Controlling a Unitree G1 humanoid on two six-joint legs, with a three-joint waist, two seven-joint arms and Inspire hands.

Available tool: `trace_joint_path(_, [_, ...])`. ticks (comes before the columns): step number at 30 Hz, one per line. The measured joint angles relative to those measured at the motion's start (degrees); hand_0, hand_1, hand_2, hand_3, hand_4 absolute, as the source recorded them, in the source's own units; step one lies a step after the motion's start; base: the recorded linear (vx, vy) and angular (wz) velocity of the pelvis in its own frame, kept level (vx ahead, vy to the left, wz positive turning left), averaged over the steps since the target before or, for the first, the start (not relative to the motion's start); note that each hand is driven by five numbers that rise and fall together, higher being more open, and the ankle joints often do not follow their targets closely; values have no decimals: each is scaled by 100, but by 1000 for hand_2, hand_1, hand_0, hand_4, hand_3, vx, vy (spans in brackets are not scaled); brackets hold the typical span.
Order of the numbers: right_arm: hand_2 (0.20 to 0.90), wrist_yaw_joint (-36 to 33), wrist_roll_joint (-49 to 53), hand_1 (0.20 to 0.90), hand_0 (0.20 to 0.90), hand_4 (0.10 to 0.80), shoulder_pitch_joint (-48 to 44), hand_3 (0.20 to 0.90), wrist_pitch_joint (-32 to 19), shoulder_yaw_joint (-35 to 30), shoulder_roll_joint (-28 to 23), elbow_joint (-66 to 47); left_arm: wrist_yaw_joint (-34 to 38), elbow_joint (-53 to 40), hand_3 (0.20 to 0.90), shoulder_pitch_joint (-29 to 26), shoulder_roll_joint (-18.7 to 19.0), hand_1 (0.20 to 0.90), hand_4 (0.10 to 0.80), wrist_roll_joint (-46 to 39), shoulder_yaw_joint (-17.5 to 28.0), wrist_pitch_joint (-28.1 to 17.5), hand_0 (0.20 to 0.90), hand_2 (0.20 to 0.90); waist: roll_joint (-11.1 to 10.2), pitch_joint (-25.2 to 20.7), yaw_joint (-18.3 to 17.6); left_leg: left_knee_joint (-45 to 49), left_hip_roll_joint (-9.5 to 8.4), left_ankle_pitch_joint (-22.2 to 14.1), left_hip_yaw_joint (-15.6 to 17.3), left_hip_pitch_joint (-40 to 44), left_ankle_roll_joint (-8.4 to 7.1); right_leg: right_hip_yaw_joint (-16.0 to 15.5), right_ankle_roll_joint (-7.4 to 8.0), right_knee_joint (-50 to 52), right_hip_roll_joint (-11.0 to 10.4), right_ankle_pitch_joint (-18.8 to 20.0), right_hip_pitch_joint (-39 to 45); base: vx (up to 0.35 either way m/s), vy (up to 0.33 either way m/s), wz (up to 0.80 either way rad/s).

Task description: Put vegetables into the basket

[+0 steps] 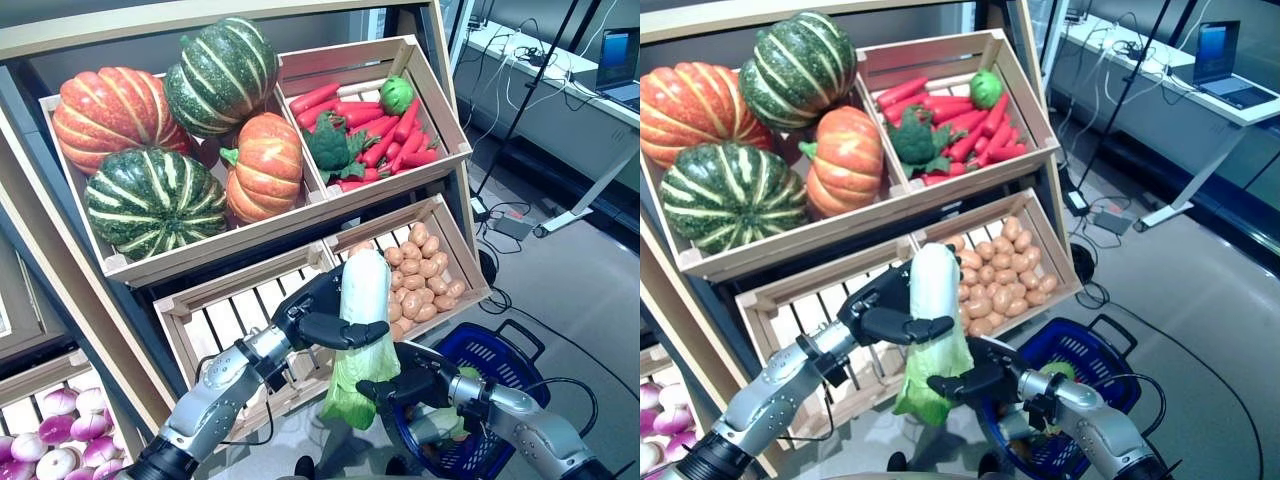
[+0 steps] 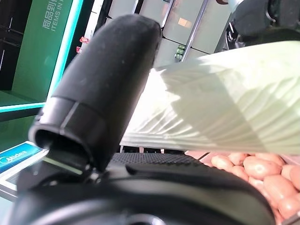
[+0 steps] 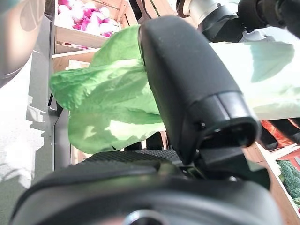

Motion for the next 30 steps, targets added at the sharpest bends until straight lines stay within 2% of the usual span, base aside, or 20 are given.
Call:
trace_joint_path(13, [300, -298, 45, 300, 300, 400, 2, 300, -11, -10, 43, -1, 37, 0, 900, -1, -73, 900, 800, 0, 23, 0, 900, 900, 17, -24, 1, 0, 0, 0, -1, 2, 0, 0, 0, 0, 0, 0, 1, -3, 0, 0])
trace_joint_path(25, [300, -1226, 924, 300, 300, 400, 352, 300, -283, -138, 825, -19, 80, -5, 900, -8, -444, 900, 800, 11, 373, 1, 900, 900, 15, -23, -33, 0, 2, -1, 6, 2, 2, 9, 0, 0, 1, 0, -2, -14, -1, 0])
trace_joint_path(30, [300, -1562, 1199, 300, 300, 400, 397, 300, -600, -201, 1172, 175, 93, -12, 900, -10, -593, 900, 800, 13, 436, 89, 900, 900, 10, -22, -64, -1, 6, -2, 22, -34, 2, 25, 0, 0, 3, 0, -45, -6, -3, 0])
